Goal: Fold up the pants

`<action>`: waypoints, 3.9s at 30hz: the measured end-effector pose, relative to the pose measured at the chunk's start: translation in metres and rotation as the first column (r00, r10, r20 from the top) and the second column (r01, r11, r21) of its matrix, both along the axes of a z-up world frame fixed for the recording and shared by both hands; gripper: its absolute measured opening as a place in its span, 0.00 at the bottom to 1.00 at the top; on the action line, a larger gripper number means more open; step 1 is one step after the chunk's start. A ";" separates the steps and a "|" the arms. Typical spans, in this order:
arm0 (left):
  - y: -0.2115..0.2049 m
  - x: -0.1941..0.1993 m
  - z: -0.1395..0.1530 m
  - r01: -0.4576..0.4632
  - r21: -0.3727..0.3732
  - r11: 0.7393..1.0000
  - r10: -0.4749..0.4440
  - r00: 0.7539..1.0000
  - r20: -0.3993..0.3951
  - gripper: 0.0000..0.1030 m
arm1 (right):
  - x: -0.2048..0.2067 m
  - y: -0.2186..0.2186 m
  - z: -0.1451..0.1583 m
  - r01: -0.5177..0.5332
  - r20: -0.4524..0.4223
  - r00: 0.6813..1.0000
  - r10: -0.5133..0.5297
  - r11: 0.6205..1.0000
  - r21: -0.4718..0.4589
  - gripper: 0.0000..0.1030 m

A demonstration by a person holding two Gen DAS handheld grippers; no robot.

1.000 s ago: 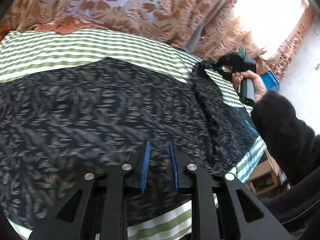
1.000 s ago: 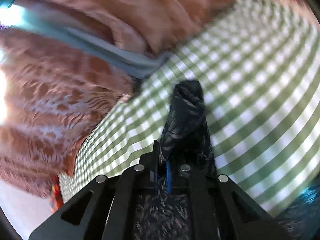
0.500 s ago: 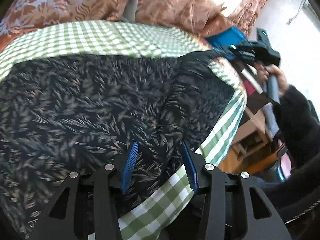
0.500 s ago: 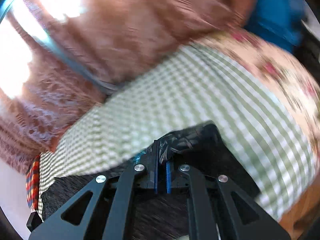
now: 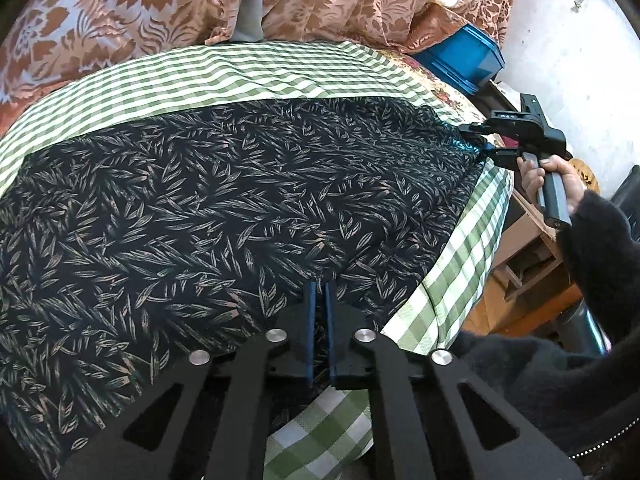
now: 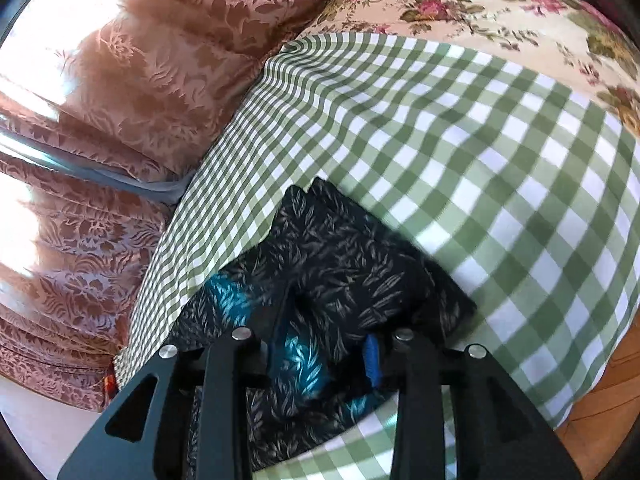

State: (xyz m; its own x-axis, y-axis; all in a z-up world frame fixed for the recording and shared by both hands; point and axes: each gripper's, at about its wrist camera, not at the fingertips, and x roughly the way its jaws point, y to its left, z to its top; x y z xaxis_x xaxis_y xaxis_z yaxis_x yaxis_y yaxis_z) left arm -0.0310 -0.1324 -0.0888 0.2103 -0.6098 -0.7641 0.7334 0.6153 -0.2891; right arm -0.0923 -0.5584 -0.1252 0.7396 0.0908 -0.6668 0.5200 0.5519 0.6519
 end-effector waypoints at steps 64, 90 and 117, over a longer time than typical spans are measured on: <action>0.134 0.031 0.042 -0.245 -0.209 0.947 0.216 0.965 -0.152 0.02 | 0.115 0.084 0.060 -0.303 -0.178 0.952 0.249 0.845 -0.441 0.45; 0.189 0.018 0.018 -0.406 -0.056 0.912 0.396 0.908 -0.136 0.02 | 0.302 0.483 0.046 -0.926 -0.160 0.269 0.950 0.210 -0.313 0.14; 0.424 -0.025 0.029 -0.952 -0.191 0.238 0.855 0.299 -0.425 0.48 | 0.178 0.440 0.038 -0.838 -0.051 0.456 0.888 0.410 -0.359 0.59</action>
